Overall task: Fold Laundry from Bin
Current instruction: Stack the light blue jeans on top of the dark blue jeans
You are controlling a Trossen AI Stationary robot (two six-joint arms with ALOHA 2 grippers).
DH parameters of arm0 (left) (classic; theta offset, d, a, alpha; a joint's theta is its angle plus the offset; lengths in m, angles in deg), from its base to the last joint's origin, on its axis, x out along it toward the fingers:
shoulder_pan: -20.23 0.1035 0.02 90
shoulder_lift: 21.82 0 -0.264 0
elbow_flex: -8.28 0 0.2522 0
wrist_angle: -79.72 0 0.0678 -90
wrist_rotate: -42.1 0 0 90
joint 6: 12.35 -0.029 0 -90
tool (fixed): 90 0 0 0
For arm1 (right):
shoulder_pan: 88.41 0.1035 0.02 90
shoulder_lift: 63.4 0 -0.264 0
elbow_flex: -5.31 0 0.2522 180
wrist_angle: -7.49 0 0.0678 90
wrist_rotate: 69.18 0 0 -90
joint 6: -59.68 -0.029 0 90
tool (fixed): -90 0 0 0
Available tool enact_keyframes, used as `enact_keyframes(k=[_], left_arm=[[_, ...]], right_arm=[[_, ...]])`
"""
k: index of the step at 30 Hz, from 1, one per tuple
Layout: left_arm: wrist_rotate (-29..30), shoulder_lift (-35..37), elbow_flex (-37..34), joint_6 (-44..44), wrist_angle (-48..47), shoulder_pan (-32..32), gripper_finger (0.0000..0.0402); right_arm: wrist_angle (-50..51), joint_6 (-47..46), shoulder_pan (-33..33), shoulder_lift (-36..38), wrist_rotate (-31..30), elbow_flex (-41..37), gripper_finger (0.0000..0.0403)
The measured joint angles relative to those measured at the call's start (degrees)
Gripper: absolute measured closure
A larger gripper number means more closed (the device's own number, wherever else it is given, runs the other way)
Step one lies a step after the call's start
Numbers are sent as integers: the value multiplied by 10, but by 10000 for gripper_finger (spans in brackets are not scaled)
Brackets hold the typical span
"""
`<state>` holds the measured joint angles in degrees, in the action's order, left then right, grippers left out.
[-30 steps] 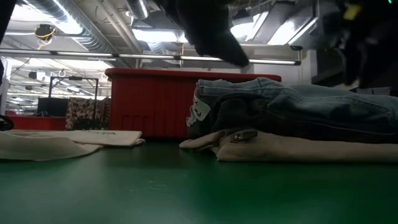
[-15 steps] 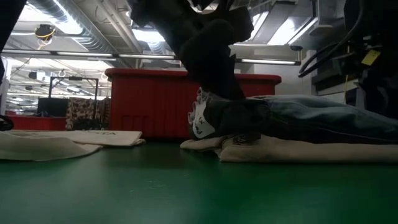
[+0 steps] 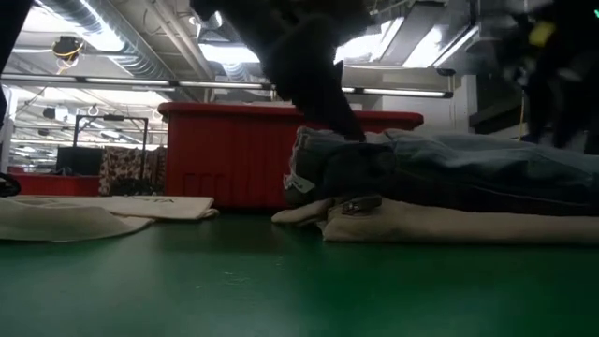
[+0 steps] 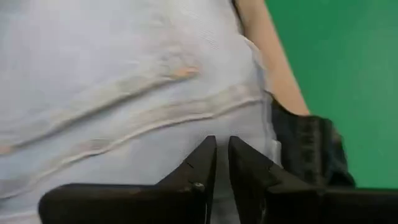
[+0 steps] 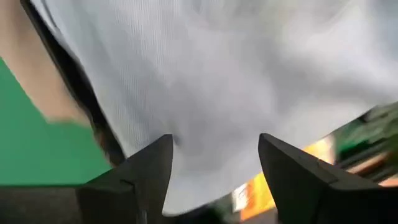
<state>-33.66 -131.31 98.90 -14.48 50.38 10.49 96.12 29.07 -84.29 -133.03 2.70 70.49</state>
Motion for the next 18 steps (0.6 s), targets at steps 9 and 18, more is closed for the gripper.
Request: enact_keyframes(k=[9,18], left_arm=[[74,25,0,-30,19,28,360],[87,25,0,-29,21,84,360]], right_arm=[[1,26,-11,0,-204,107,164],[-25,80,-135,1,-218,109,164]])
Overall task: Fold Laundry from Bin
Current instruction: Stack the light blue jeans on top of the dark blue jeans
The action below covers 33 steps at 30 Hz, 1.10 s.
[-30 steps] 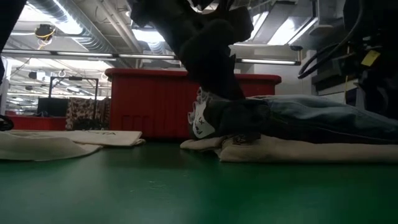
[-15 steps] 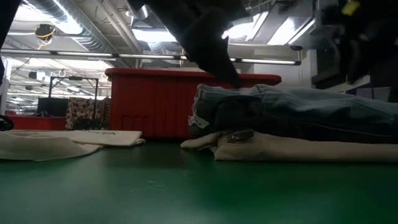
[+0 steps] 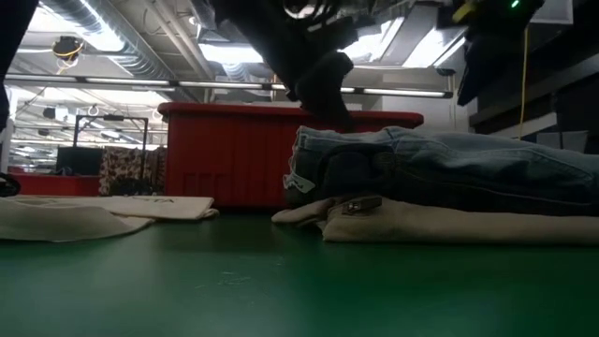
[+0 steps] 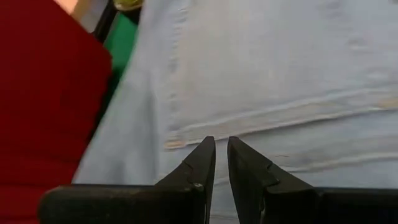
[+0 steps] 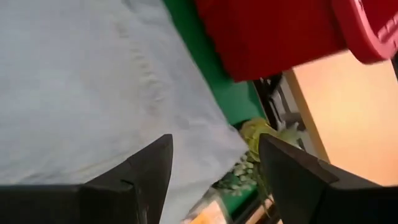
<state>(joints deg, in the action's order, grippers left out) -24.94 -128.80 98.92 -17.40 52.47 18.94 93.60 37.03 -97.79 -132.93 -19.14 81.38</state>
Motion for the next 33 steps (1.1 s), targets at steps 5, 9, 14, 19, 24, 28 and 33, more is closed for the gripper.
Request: enact_keyframes(k=[5,9,14,19,24,28,33], left_arm=[[0,-1,0,4,0,33,360],[-18,-2,0,5,-6,51,360],[-48,-2,1,30,-6,63,360],[-60,-6,1,32,-6,65,360],[-62,-13,2,33,-15,65,360],[-51,-15,2,30,-27,65,360],[-38,18,2,30,-59,62,360]], right_arm=[[-37,31,-91,0,1,-26,164],[-91,56,-157,0,33,-57,164],[-172,92,-221,0,122,-105,164],[-239,97,-258,0,169,-154,164],[-282,97,-282,0,180,-198,164],[-299,96,-294,1,214,-221,164],[-292,96,-293,1,219,-220,164]])
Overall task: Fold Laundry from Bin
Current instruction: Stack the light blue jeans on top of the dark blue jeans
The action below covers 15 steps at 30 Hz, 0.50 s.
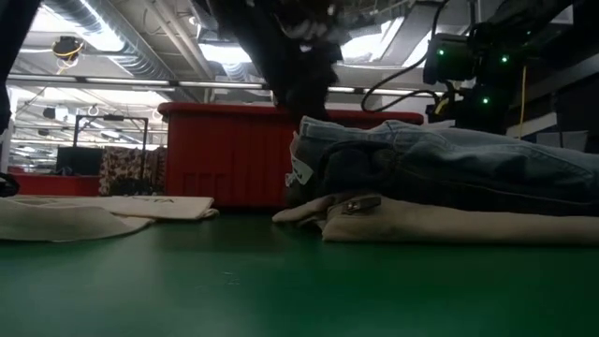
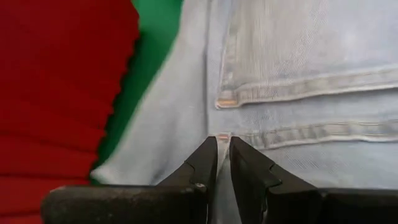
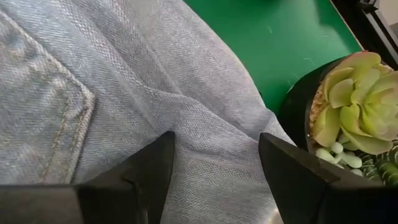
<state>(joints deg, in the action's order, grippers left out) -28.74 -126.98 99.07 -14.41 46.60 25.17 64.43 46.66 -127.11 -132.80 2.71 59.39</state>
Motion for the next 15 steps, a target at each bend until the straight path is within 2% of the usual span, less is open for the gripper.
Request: enact_keyframes(k=[9,15], left_arm=[[1,136,0,20,-132,-39,360],[0,219,0,32,-212,-79,360]], right_arm=[[23,16,0,-2,13,72,164],[87,42,1,-2,14,154,164]])
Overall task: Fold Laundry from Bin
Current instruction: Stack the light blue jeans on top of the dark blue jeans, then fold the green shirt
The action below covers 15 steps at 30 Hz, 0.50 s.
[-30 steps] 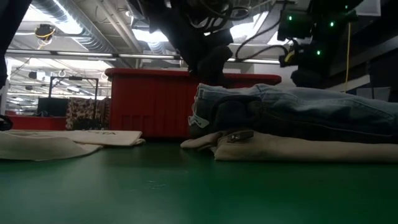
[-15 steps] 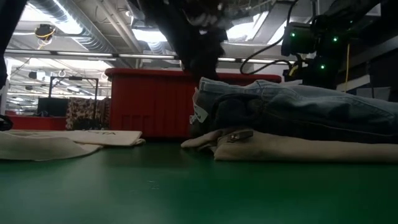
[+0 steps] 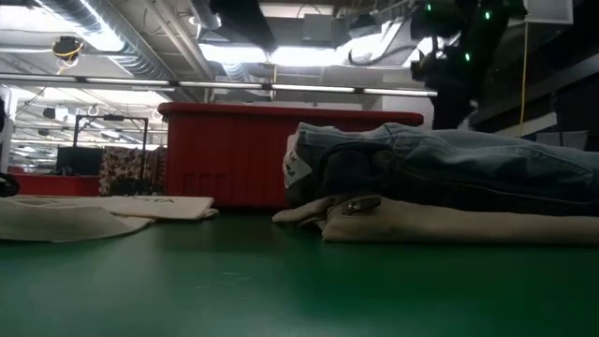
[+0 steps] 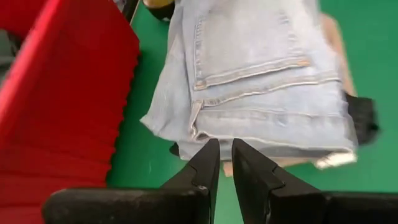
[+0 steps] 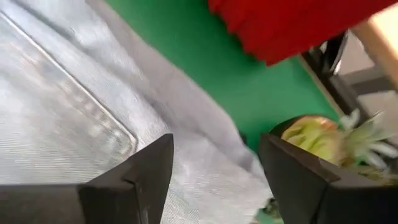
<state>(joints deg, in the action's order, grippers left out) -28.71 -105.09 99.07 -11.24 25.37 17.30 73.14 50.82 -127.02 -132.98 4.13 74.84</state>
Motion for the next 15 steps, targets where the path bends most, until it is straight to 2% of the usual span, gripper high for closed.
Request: enact_keyframes(k=[4,9,15], left_arm=[[1,56,0,-14,-47,-8,360],[3,123,0,14,-120,1,360],[54,158,0,38,-136,16,360]], right_arm=[[12,30,0,0,-5,62,164],[-42,80,0,0,-6,122,164],[-122,96,0,1,-2,134,164]])
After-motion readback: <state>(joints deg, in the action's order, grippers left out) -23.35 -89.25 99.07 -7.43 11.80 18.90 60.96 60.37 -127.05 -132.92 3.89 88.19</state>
